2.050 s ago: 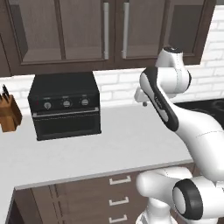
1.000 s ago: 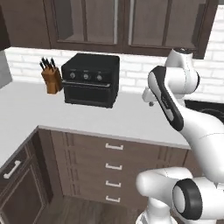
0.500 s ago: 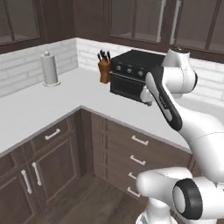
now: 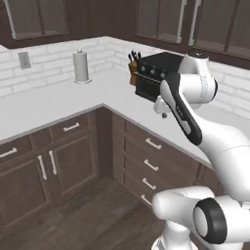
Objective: Take a straw from the drawer in front and place it inside the glass cup on the dining counter.
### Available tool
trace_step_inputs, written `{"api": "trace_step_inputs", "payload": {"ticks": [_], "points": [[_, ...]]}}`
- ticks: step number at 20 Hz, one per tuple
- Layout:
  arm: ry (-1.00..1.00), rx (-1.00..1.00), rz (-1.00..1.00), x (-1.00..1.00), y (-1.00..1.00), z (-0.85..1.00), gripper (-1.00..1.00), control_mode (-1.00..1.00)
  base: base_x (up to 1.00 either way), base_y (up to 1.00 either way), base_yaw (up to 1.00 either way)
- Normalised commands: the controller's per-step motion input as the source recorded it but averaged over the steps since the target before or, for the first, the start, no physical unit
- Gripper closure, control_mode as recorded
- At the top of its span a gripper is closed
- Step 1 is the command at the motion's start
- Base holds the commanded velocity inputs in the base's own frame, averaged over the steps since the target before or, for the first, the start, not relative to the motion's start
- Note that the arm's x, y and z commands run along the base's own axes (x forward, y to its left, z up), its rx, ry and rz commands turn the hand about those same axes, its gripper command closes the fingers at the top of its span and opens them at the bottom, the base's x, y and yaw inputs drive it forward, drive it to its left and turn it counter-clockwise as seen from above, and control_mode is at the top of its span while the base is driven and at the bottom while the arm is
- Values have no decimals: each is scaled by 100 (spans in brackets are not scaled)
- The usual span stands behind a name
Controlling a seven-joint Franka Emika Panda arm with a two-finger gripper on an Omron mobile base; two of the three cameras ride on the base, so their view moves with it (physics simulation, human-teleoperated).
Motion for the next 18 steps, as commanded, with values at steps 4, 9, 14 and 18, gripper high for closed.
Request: {"api": "trace_step_inputs", "payload": {"ticks": [4, 9, 14, 18], "points": [[0, 0, 0, 0, 0, 0, -100, 100, -29, -60, 29], [0, 0, 0, 0, 0, 0, -100, 100, -1, -69, 16], [0, 0, 0, 0, 0, 0, -100, 100, 0, -77, 12], [-9, -1, 10, -4, -12, 1, -100, -100, 0, -14, 3]]}}
